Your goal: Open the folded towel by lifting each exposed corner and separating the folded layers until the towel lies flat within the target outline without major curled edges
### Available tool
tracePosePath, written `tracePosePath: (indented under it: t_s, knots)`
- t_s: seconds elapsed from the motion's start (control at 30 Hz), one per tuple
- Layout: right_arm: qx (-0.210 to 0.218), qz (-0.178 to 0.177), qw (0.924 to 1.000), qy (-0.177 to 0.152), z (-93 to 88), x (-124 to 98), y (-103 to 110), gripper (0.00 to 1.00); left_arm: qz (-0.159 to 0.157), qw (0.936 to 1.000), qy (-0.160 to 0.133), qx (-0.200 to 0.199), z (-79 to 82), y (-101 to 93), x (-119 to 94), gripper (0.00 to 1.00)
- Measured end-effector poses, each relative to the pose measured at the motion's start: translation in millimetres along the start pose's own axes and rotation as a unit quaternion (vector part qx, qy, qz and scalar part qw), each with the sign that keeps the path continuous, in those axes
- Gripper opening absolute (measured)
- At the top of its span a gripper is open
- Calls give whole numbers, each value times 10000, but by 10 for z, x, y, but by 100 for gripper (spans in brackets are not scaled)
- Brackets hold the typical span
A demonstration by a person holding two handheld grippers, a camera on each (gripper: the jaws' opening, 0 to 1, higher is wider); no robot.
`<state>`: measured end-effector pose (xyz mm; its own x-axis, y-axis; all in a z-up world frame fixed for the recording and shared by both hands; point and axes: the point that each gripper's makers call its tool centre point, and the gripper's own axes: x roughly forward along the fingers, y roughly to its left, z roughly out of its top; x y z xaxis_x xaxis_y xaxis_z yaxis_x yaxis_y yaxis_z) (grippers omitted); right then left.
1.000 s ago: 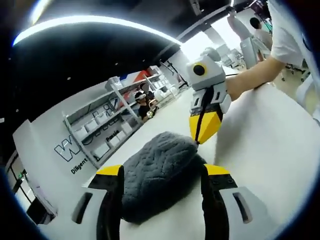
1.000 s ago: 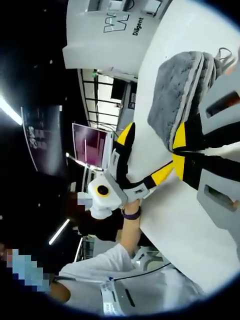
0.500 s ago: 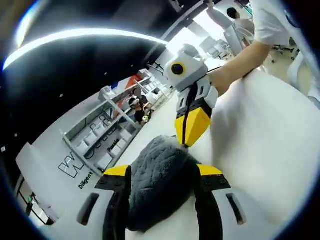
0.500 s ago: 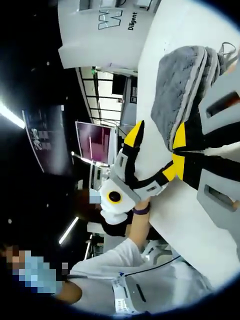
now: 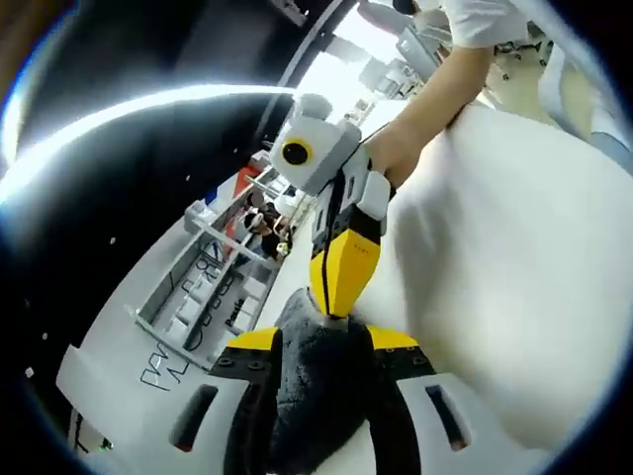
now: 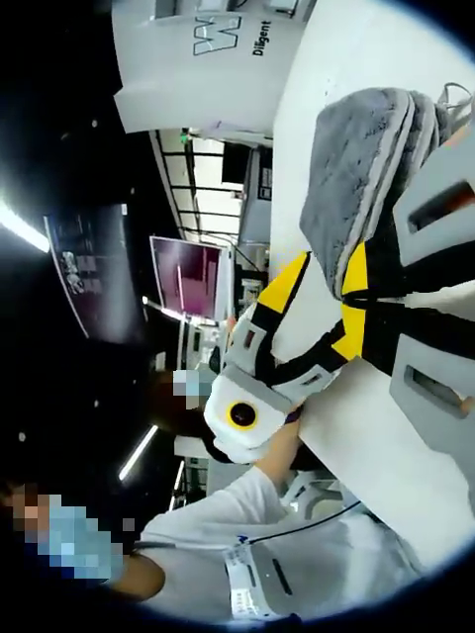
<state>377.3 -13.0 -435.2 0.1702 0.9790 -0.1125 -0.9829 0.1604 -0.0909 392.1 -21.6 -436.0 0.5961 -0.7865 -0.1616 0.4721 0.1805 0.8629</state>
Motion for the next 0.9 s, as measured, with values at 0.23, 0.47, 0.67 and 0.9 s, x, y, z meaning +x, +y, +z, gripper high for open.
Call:
tracePosePath:
  t_s: [0.23,0.47,0.67,0.9]
  knots:
    - [22,49,10000,-50,22,-1,27,0,35,9986,74,527,19,-37,10,25]
    - [36,113,9999,-81,36,-3,55,0,80,9965,88,831,39,-30,9,20]
    - [77,127,9999,-67,27,-3,61,0,92,9951,130,976,30,-32,12,17]
    - [102,124,9999,-57,24,-3,59,0,112,9938,163,1094,23,-28,13,15]
